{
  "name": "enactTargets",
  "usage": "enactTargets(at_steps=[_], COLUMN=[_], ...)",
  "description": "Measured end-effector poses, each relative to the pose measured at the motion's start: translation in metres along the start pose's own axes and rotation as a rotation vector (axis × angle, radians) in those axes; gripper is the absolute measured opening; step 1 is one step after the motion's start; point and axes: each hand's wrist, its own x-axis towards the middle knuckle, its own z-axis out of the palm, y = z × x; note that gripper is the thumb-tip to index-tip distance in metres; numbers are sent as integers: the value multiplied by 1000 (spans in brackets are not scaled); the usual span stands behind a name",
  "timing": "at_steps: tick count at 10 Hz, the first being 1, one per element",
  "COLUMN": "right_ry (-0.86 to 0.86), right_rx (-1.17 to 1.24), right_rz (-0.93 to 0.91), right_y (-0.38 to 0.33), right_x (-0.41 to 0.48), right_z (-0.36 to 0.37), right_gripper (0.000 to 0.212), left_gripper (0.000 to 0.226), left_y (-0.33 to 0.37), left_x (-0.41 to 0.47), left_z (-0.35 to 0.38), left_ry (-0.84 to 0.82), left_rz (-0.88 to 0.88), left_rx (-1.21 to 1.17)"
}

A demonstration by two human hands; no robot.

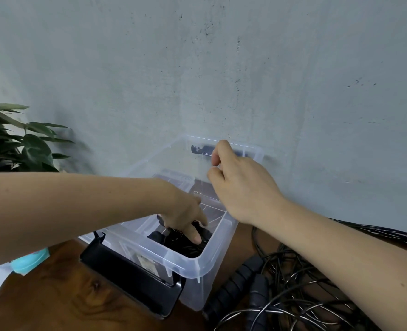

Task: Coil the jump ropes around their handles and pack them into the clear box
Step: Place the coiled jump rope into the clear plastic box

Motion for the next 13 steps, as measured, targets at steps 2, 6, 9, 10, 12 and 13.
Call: enactTargets(at_steps=[2,6,9,10,12,13], right_ry=[0,-23,-37,-38,-20,70], right_rx=[5,15,3,0,95,155], right_rz=[12,7,1,-7,-22,-18], right_y=[0,-2,-1,-2,1,4], right_x=[0,0,0,1,-5,-7], right_z=[0,-2,-1,-2,-5,-5], right_gripper=[4,5,5,4,8,10], left_gripper=[51,81,114,106,70,60], left_y=[-15,-25,-36,-39,-49,-46], left_x=[24,62,55,51,34,12], left_z=[14,26,22,19,9,4], left_ry=[-26,61,-9,18,181,343], left_rz=[21,-48,-22,-3,62,126], left_rx=[-191,-18,-132,-181,-207,-320])
